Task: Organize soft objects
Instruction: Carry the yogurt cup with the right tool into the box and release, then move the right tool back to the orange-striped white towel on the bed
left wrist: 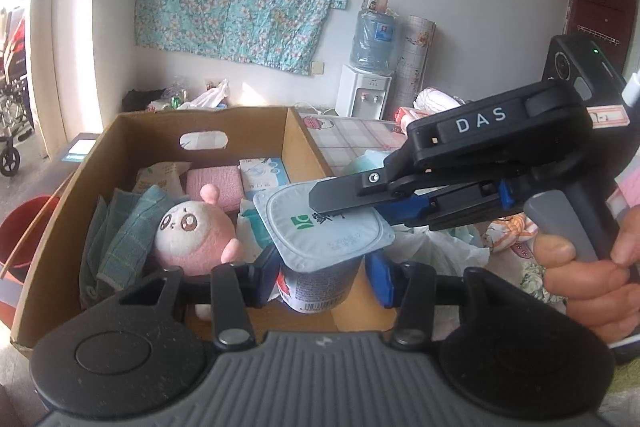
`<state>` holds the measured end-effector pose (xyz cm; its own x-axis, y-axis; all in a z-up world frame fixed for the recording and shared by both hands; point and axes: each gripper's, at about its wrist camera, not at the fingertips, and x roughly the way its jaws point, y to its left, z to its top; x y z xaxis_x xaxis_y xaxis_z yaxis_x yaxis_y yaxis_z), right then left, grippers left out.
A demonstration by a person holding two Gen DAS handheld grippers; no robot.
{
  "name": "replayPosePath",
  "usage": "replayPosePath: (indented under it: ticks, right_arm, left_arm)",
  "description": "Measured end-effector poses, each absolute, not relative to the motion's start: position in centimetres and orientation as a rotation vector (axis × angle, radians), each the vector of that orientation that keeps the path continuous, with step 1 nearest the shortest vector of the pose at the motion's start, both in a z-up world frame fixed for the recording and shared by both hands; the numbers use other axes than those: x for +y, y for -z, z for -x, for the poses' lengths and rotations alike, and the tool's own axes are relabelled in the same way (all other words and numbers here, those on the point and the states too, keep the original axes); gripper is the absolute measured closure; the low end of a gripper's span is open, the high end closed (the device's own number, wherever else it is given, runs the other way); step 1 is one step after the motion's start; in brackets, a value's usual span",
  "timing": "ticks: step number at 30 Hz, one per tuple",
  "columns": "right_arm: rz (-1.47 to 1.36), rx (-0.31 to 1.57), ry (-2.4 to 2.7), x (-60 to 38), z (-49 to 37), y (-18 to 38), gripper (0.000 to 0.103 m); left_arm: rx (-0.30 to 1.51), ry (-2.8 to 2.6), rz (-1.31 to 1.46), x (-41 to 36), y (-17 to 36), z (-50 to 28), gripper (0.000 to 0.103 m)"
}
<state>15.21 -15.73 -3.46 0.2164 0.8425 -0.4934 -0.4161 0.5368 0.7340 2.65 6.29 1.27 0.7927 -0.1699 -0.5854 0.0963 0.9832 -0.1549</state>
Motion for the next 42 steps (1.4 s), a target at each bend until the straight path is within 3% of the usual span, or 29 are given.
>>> replayPosePath:
  ticks: [10, 20, 21, 22, 30, 35, 42]
  right_arm:
    - [-0.28, 1.108, -0.829, -12.9, -15.7, 5.4, 0.074]
    - [-0.151, 1.169, -0.814, -11.1, -16.4, 5.1, 0.074]
    - [-0.152, 1.169, -0.812, -11.1, -16.5, 5.1, 0.073]
    - [-0.156, 1.168, -0.811, -11.1, -16.6, 5.1, 0.072]
    - [-0.244, 1.147, -0.824, -11.3, -16.9, 5.0, 0.069]
    - [-0.359, 1.041, -0.822, -13.9, -15.9, 3.9, 0.063]
    - [-0.545, 0.929, -0.769, -19.2, -12.5, 4.9, 0.06]
  left_arm:
    - [0.794, 0.249, 0.254, 8.9, 3.7, -4.4, 0.055]
    - [0.879, 0.306, 0.326, 10.6, 4.7, -5.6, 0.042]
    - [0.881, 0.314, 0.331, 10.7, 4.7, -5.6, 0.041]
    - [0.888, 0.306, 0.332, 10.8, 4.6, -5.7, 0.033]
    - [0.892, 0.29, 0.374, 12.2, 4.2, -5.9, 0.032]
    - [0.887, 0.214, 0.413, 13.5, 4.2, -7.0, 0.027]
    - [0.941, 0.176, 0.424, 13.5, 5.5, -9.4, 0.031]
